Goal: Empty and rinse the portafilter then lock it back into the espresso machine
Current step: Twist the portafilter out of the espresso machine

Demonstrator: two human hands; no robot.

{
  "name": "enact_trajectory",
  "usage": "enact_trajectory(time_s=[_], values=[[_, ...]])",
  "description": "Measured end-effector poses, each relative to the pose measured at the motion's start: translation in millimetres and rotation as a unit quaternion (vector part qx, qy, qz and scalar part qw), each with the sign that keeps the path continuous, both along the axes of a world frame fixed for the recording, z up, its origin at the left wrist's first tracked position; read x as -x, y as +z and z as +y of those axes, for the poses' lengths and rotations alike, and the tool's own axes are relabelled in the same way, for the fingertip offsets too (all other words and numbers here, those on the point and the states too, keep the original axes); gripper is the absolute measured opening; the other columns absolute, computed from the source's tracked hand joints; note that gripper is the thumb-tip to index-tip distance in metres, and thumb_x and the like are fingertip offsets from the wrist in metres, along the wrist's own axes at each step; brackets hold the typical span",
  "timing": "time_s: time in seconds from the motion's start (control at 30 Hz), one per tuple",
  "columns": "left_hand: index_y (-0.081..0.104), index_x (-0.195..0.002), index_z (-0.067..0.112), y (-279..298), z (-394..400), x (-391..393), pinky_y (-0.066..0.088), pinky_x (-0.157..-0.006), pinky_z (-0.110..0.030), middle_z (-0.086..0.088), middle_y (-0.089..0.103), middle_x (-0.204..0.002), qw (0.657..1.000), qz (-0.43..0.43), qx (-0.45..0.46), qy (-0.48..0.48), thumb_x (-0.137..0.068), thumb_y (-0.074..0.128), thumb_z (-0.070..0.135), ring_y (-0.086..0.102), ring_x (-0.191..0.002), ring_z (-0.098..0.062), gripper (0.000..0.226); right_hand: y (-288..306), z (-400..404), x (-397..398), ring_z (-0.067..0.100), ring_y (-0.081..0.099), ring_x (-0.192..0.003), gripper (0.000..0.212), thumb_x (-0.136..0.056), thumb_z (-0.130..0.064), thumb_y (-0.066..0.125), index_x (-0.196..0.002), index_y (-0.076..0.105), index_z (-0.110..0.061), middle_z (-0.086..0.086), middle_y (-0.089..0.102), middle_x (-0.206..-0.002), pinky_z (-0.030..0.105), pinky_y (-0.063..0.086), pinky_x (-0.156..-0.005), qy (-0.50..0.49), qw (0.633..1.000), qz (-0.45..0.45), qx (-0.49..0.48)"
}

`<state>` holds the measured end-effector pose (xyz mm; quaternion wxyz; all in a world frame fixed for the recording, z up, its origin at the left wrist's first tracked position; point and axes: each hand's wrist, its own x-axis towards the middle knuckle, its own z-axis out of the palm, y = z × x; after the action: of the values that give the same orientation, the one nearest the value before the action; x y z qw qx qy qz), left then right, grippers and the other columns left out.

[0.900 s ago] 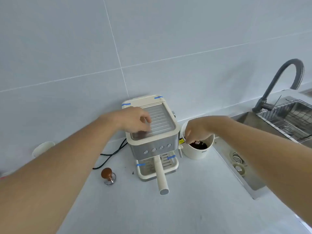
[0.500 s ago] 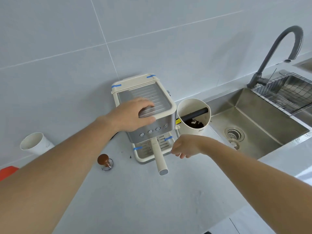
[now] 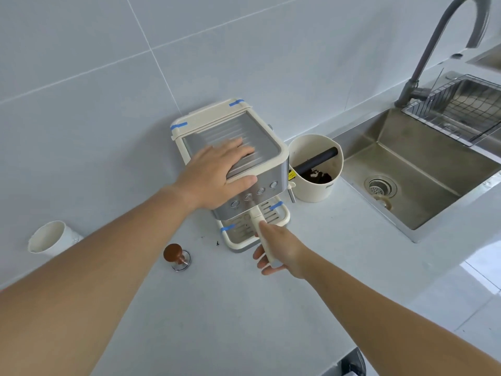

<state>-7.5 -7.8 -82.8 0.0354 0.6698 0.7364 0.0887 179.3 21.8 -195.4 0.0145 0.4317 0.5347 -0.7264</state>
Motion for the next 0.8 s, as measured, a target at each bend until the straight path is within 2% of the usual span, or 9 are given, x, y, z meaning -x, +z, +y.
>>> enact_trajectory(time_s=[0.2,0.3,0.4,0.47,0.6,0.8], values=[[0.035,-0.145,0.037,-6,2,0,0.011,-0.119,-0.042,0.007,0.027,-0.160,1.000,0.011,-0.019,0.016,-0.083,0.037,0.070,0.021,-0.147,-0.009,0.070,-9,4,-1,0.020,0.050,-0.050,0.039,-0.093,-0.054,0.050,-0.095,0.057,-0.015,0.004,0.058,-0.063,0.026,0.047,-0.050,-0.053,0.988,0.039,0.138],[0.038,-0.144,0.037,-9,2,0,0.014,-0.120,-0.044,0.007,0.030,-0.159,0.999,-0.002,-0.033,0.017,-0.083,0.040,0.069,0.024,-0.146,-0.008,0.069,-12,7,3,0.017,0.044,-0.046,0.026,-0.089,-0.038,0.062,-0.083,0.054,-0.014,0.003,0.052,-0.058,0.023,0.040,-0.045,-0.045,0.983,0.049,0.172],[0.041,-0.141,0.039,-10,3,0,0.015,-0.119,-0.043,0.009,0.032,-0.157,0.998,-0.018,-0.049,0.025,-0.082,0.042,0.069,0.026,-0.144,-0.006,0.066,-14,9,9,0.016,0.040,-0.041,0.013,-0.086,-0.011,0.062,-0.078,0.052,-0.012,0.003,0.048,-0.054,0.022,0.035,-0.042,-0.035,0.986,0.048,0.157],[0.042,-0.140,0.040,-11,3,0,0.015,-0.119,-0.042,0.010,0.033,-0.157,0.998,-0.024,-0.054,0.028,-0.083,0.044,0.069,0.027,-0.144,-0.004,0.064,-16,8,11,0.016,0.038,-0.040,0.014,-0.083,-0.004,0.060,-0.074,0.051,-0.010,0.004,0.046,-0.053,0.022,0.034,-0.042,-0.040,0.988,0.052,0.141],[0.042,-0.140,0.041,-11,3,-1,0.014,-0.120,-0.042,0.010,0.034,-0.157,0.998,-0.027,-0.058,0.029,-0.083,0.044,0.069,0.027,-0.144,-0.005,0.063,-19,5,12,0.017,0.038,-0.038,0.015,-0.080,-0.001,0.060,-0.071,0.051,-0.009,0.005,0.046,-0.053,0.021,0.034,-0.042,-0.056,0.989,0.059,0.122],[0.041,-0.141,0.040,-10,2,-2,0.013,-0.120,-0.043,0.009,0.033,-0.157,0.998,-0.021,-0.061,0.028,-0.086,0.045,0.067,0.025,-0.145,-0.005,0.061,-18,3,14,0.017,0.039,-0.038,0.011,-0.080,-0.001,0.060,-0.077,0.053,-0.008,0.007,0.046,-0.055,0.022,0.036,-0.041,-0.066,0.991,0.060,0.104]])
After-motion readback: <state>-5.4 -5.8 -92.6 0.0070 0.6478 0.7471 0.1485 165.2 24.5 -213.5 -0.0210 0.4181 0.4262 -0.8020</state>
